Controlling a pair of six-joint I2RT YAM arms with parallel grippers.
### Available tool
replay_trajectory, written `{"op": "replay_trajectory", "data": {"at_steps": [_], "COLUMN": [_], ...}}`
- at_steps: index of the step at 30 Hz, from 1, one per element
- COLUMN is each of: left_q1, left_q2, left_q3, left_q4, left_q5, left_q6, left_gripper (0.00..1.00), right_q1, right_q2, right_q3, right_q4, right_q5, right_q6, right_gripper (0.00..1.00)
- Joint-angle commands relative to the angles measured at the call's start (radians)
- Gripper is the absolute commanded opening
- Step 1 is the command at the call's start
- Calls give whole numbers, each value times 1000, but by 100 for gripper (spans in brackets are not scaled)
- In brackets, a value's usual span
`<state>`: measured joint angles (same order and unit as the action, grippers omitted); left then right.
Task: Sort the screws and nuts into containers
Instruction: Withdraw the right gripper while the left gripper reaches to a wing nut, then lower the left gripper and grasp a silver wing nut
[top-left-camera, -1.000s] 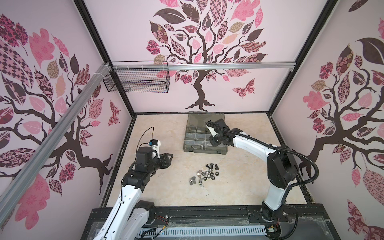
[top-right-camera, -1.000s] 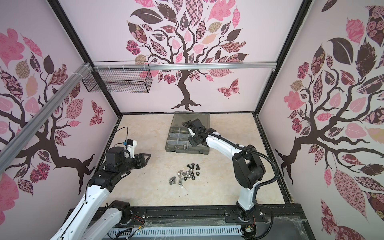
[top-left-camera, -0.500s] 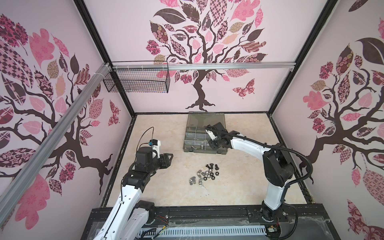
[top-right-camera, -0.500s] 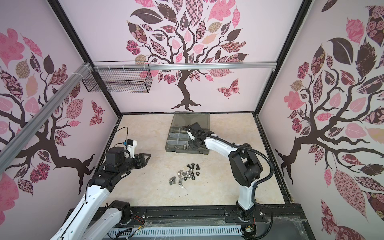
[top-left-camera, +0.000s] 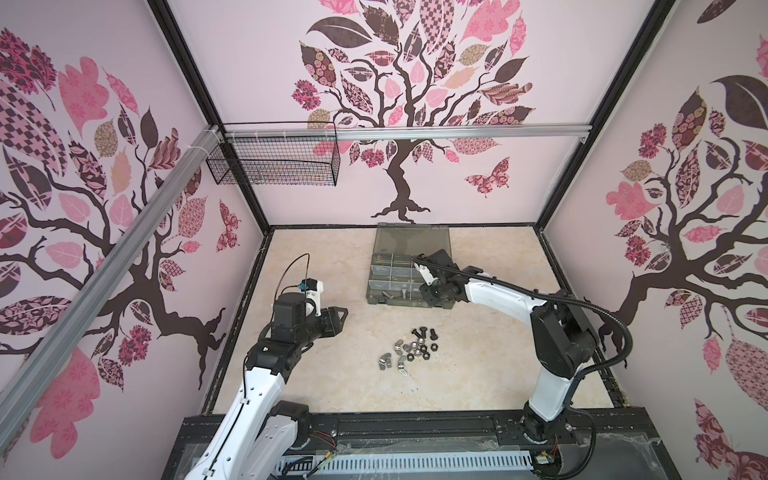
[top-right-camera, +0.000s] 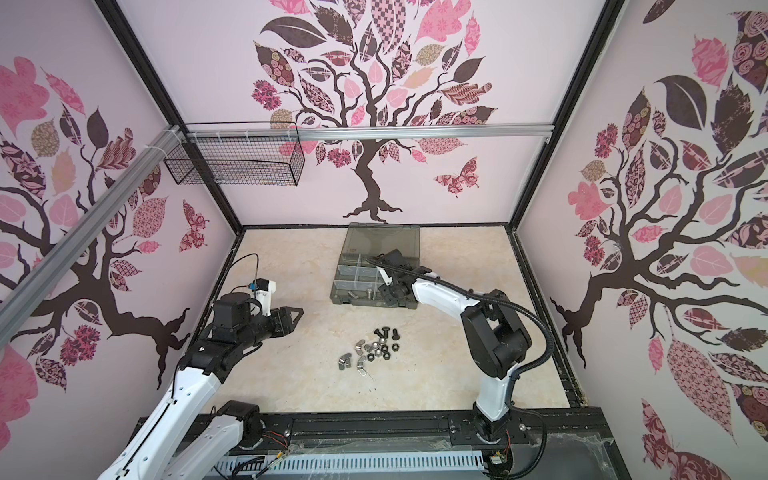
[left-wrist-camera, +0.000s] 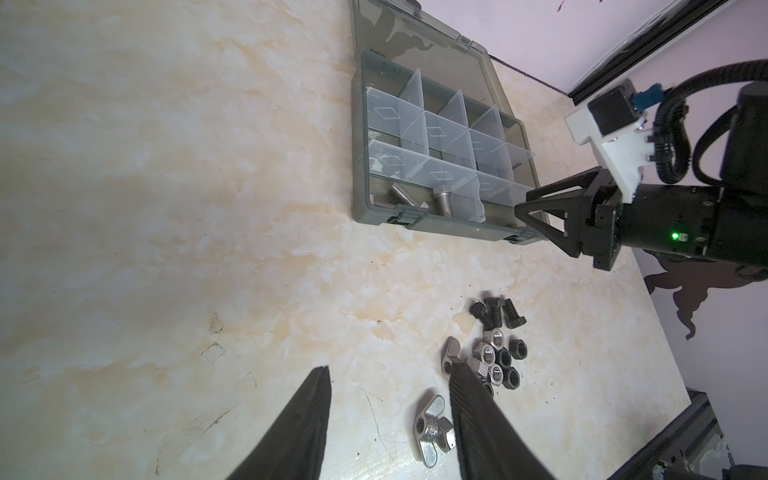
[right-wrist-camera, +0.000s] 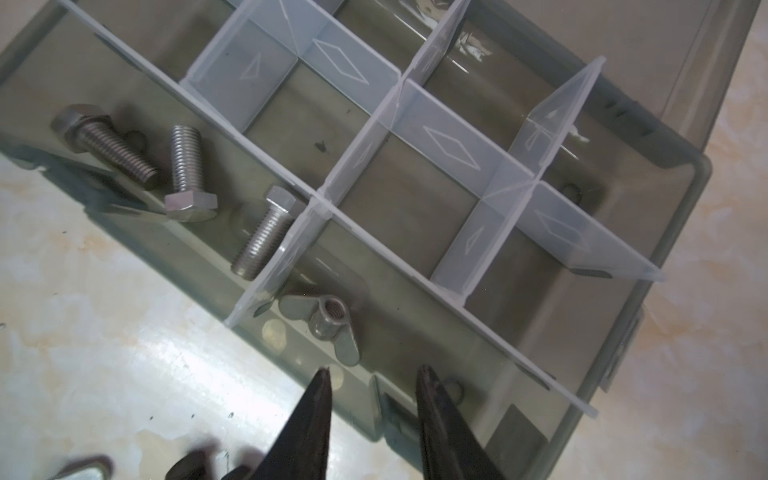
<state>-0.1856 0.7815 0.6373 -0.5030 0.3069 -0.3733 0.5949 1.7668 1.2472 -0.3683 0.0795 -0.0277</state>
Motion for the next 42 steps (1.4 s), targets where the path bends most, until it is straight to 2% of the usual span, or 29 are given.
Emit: {"op": "replay_trajectory", "data": {"at_steps": [1, 5, 11, 14, 20, 23, 33, 42], "left_q1": [-28, -168, -299, -395, -563, -601, -637, -646], "left_q2": [-13, -30, 35, 71, 196, 259, 397, 487], "left_q3": [-41, -67, -98, -99, -84, -71, -36, -9], "left_q4": [4, 14, 36, 41, 41, 36, 39, 78], "left_q5": [23, -75, -95, -155, -287, -335, -370, -344], "left_q6": [-31, -60, -108, -125, -131, -127, -87, -64], "left_gripper": [49, 48, 46, 45, 45, 45, 44, 44], "right_q1": [0, 0, 0, 0, 0, 0, 0, 0], "right_q2": [-181, -328, -505, -569, -625, -631, -635, -631], "right_q3": [-69, -192, -376, -465, -529, -536, -542, -542], "right_q4": [26, 60, 96, 129, 126, 125, 134, 130], "right_q5": [-32, -46, -53, -54, -62, -67, -54, -44], "right_q6": [61, 108, 203, 233, 265, 275, 282, 277], "right_gripper": [39, 40, 41, 41, 42, 43, 43, 44]}}
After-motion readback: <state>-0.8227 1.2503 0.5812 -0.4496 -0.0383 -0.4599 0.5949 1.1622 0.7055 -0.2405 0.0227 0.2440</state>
